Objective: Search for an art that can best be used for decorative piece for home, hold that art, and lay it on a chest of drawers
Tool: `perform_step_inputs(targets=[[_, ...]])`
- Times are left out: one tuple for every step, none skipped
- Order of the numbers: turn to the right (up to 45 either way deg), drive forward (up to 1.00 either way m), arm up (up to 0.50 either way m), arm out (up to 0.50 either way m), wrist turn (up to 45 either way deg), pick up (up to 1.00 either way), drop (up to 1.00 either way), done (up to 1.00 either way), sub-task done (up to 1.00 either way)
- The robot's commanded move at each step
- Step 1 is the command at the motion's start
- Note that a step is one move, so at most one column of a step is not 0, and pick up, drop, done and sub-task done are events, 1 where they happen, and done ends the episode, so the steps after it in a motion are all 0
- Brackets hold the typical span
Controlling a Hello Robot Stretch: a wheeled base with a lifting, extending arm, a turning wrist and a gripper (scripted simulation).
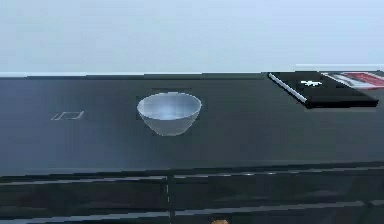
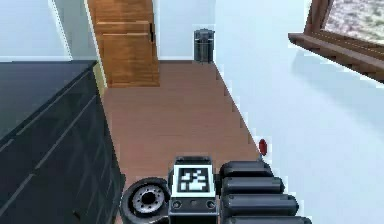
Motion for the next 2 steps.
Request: perform_step_inputs(targets=[[39.0, 0.0, 0.0, 0.0, 0.0, 0.0, 0.0, 0.0, 0.0], [-45.0, 0.0, 0.0, 0.0, 0.0, 0.0, 0.0, 0.0, 0.0]])
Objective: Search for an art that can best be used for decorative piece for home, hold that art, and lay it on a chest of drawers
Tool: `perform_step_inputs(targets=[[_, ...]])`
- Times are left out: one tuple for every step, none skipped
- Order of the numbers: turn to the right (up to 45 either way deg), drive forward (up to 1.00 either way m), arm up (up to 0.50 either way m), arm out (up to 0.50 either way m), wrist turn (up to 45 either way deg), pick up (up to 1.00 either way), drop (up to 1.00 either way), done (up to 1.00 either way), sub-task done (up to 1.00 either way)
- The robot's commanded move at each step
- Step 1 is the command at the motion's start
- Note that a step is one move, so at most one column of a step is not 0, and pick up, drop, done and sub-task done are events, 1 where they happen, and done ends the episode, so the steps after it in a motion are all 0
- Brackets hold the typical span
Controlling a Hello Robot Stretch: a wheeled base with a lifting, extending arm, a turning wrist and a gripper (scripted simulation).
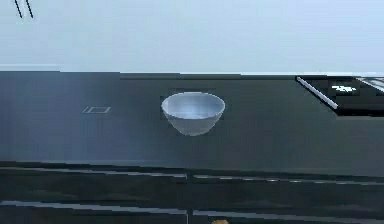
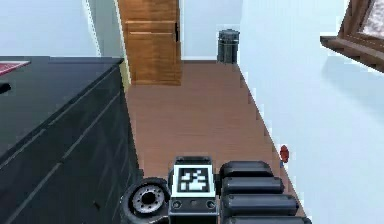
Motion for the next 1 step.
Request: perform_step_inputs(targets=[[-21.0, 0.0, 0.0, 0.0, 0.0, 0.0, 0.0, 0.0, 0.0]])
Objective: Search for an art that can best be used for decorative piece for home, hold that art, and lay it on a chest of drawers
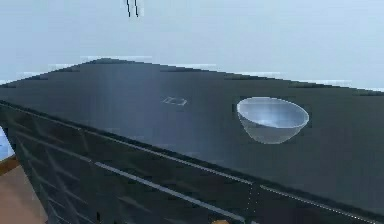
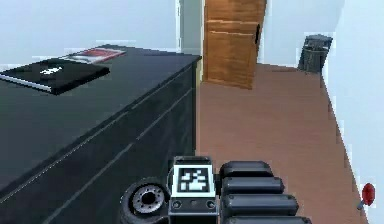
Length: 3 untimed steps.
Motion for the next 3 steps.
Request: perform_step_inputs(targets=[[45.0, 0.0, 0.0, 0.0, 0.0, 0.0, 0.0, 0.0, 0.0], [15.0, 0.0, 0.0, 0.0, 0.0, 0.0, 0.0, 0.0, 0.0], [-45.0, 0.0, 0.0, 0.0, 0.0, 0.0, 0.0, 0.0, 0.0]])
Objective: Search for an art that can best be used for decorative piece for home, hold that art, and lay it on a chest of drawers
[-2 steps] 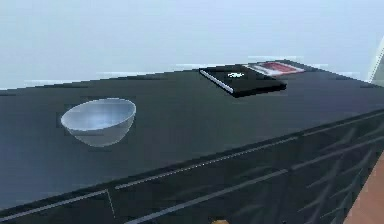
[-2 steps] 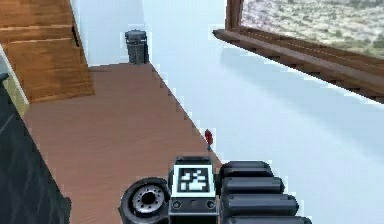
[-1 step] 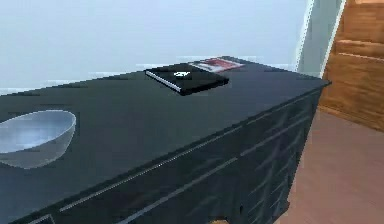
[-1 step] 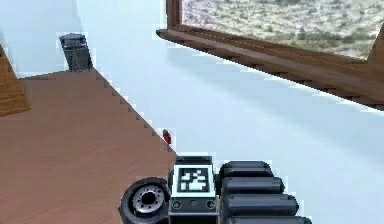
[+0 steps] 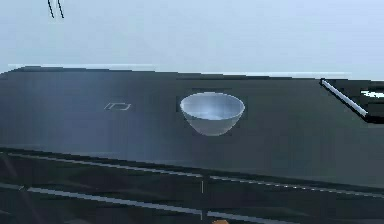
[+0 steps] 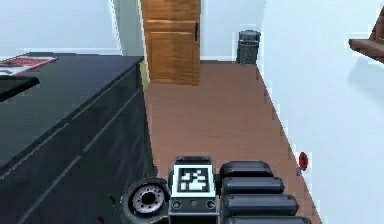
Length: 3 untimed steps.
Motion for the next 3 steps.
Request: perform_step_inputs(targets=[[-21.0, 0.0, 0.0, 0.0, 0.0, 0.0, 0.0, 0.0, 0.0], [45.0, 0.0, 0.0, 0.0, 0.0, 0.0, 0.0, 0.0, 0.0], [18.0, 0.0, 0.0, 0.0, 0.0, 0.0, 0.0, 0.0, 0.0]])
